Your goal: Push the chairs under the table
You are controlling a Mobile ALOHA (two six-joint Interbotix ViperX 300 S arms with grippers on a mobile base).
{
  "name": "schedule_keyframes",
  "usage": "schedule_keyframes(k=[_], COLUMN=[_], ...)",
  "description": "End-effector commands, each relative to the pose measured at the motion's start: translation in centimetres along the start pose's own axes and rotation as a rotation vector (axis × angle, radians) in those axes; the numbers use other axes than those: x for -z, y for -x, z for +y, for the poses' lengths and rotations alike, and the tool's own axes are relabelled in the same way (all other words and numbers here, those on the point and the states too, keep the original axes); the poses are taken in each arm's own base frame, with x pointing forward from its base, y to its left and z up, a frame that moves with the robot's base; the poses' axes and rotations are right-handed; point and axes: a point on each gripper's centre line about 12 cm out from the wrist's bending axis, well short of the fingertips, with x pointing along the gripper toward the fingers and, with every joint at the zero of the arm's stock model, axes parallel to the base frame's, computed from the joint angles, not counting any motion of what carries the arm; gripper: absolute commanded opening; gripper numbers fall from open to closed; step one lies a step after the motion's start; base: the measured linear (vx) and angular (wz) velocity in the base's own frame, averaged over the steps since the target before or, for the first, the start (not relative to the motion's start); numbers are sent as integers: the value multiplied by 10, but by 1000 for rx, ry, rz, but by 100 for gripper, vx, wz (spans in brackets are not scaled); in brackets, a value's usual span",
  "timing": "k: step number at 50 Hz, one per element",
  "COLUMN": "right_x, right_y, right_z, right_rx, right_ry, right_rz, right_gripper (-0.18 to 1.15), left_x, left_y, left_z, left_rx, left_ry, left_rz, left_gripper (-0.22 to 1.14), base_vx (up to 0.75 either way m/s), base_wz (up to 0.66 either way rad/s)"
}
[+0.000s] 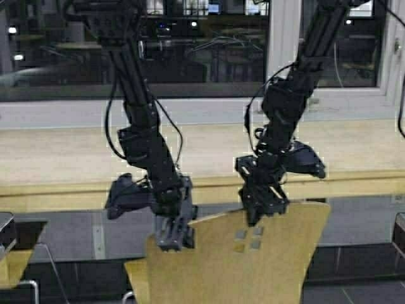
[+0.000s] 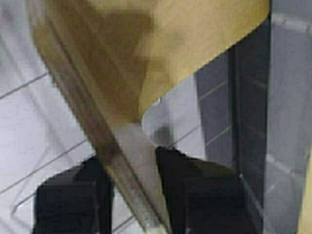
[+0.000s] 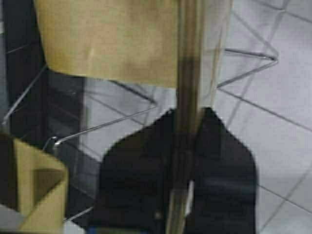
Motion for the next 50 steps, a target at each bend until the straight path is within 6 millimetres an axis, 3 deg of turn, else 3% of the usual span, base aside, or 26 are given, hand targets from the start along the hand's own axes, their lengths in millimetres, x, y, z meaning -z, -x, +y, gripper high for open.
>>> schedule_keyframes(k=[1,22,30,50], right_x=[15,36,53,64], right_y=[0,-1,-2,-11], right_z=[20,34,31,26], right_rx=[-52,-86,-110,-130], right_ry=[16,-52,-130,-142], right_rz=[12,34,14,-12], right_gripper=[5,5,5,5], left_x=[-18,-52,-53,-68], left_y=[1,-10,-14,-23], left_z=[-19,-34,-46,-43], left_rx=[35,55,82,68], left_ry=[19,47,-6,11], left_rz=[-24,-60,-37,-54], left_gripper=[2,2,2,2], base_vx=[27,24,20,13], base_wz=[7,7,-2,2])
